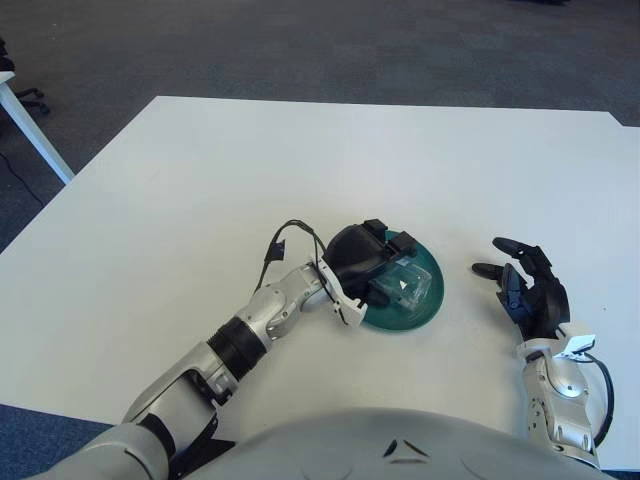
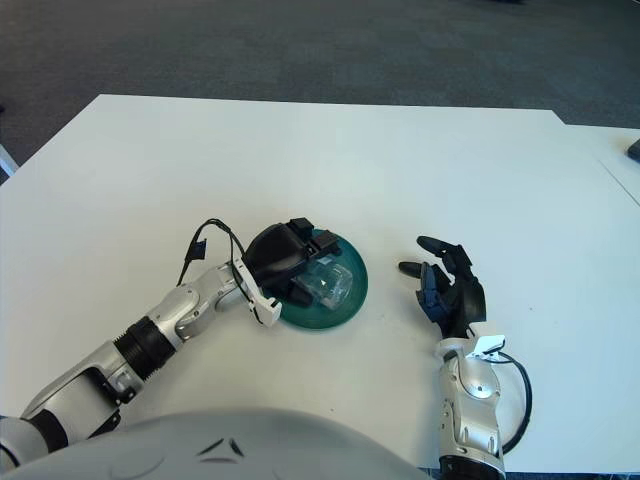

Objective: Put the bottle into the plate.

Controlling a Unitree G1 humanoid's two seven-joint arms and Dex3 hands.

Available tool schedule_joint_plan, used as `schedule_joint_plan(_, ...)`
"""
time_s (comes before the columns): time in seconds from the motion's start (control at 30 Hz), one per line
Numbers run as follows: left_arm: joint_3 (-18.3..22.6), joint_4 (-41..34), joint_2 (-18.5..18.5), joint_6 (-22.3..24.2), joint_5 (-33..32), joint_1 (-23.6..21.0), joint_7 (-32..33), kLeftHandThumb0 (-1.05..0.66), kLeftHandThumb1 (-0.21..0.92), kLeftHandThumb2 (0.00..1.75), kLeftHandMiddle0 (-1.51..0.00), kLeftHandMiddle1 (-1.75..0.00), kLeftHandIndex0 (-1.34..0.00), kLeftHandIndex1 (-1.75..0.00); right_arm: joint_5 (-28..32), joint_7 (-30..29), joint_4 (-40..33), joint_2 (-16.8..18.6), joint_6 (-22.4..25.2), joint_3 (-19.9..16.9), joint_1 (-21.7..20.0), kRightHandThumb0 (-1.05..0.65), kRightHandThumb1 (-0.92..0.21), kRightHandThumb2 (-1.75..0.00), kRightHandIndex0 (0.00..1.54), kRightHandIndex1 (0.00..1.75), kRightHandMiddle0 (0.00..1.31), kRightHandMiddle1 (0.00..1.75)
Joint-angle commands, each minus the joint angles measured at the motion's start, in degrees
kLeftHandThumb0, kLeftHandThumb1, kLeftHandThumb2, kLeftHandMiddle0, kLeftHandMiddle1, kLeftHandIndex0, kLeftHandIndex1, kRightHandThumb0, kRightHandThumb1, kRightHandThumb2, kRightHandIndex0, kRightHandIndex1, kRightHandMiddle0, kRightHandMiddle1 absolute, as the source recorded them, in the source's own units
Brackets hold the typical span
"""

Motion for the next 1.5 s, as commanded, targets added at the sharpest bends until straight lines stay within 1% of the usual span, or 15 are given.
schedule_joint_plan(0.0, -0.4, 0.1, 2.0, 0.5, 2.0, 0.8, 1.3, -1.04, 0.91, 1.02, -0.06, -0.03, -0.01, -0.05, 0.0, -0.3, -0.3, 0.2, 0.5, 0.0, -0.5, -0.52, -0.9, -0.57, 0.57, 0.91, 0.29, 1.0)
schedule_joint_plan(0.2, 0.4, -0.2, 3.7, -2.7, 1.3, 0.1, 5.9, -1.05, 0.92, 1.07, -0.01, 0.0, 0.0, 0.0, 0.0, -0.2, -0.3, 0.1, 0.6, 0.0, -0.5, -0.52, -0.9, -0.57, 0.57, 0.91, 0.29, 1.0)
schedule_joint_plan(0.4, 1.1, -0.9, 4.6, -5.1, -0.3, 0.2, 7.1, -1.05, 0.92, 1.1, 0.0, 0.0, 0.0, 0.0, 0.1, -0.2, -0.2, 0.0, 0.6, -0.2, -0.6, -0.52, -0.9, -0.57, 0.57, 0.91, 0.29, 1.0)
schedule_joint_plan(0.7, 3.3, -4.2, 6.3, -7.1, -2.7, 0.2, 5.9, -1.05, 0.92, 1.08, 0.0, 0.0, 0.0, 0.0, 0.3, 0.0, -0.2, -0.2, 0.8, -0.4, -0.6, -0.52, -0.9, -0.57, 0.57, 0.91, 0.29, 1.0)
schedule_joint_plan(1.0, 4.8, -5.2, 7.1, -8.9, -3.4, -0.4, 5.2, -1.05, 0.92, 1.07, -0.01, 0.0, 0.0, 0.0, 0.4, 0.1, -0.1, -0.3, 0.8, -0.5, -0.7, -0.52, -0.9, -0.57, 0.57, 0.91, 0.29, 1.0)
schedule_joint_plan(1.23, 6.6, -6.0, 7.5, -10.3, -4.8, -0.4, 5.4, -1.05, 0.92, 1.1, -0.04, -0.01, -0.01, -0.01, 0.6, 0.3, 0.2, -0.4, 0.7, -0.7, -0.8, -0.52, -0.9, -0.57, 0.57, 0.91, 0.29, 1.0)
schedule_joint_plan(1.3, 7.9, -6.9, 7.2, -10.0, -7.1, -0.4, 3.9, -1.05, 0.92, 1.1, -0.05, -0.02, -0.02, -0.01, 0.6, 0.4, 0.4, -0.5, 0.7, -0.8, -0.9, -0.52, -0.9, -0.57, 0.57, 0.91, 0.29, 1.0)
schedule_joint_plan(1.37, 9.4, -7.5, 5.9, -8.6, -11.3, 0.6, 1.2, -1.05, 0.92, 1.1, -0.07, -0.02, -0.04, -0.02, 0.7, 0.4, 0.5, -0.5, 0.7, -0.9, -1.0, -0.52, -0.9, -0.57, 0.57, 0.91, 0.29, 1.0)
schedule_joint_plan(1.4, 10.2, -8.0, 4.7, -7.1, -13.8, 1.6, -0.4, -1.05, 0.92, 1.1, -0.07, -0.02, -0.04, -0.02, 0.7, 0.4, 0.5, -0.5, 0.7, -0.9, -1.0, -0.52, -0.9, -0.57, 0.57, 0.91, 0.29, 1.0)
schedule_joint_plan(1.47, 11.6, -8.0, 2.5, -4.6, -18.0, 2.7, -2.3, -1.05, 0.92, 1.07, -0.18, -0.01, -0.12, -0.12, 0.7, 0.5, 0.6, -0.5, 0.7, -1.0, -1.0, -0.52, -0.9, -0.57, 0.57, 0.91, 0.29, 1.0)
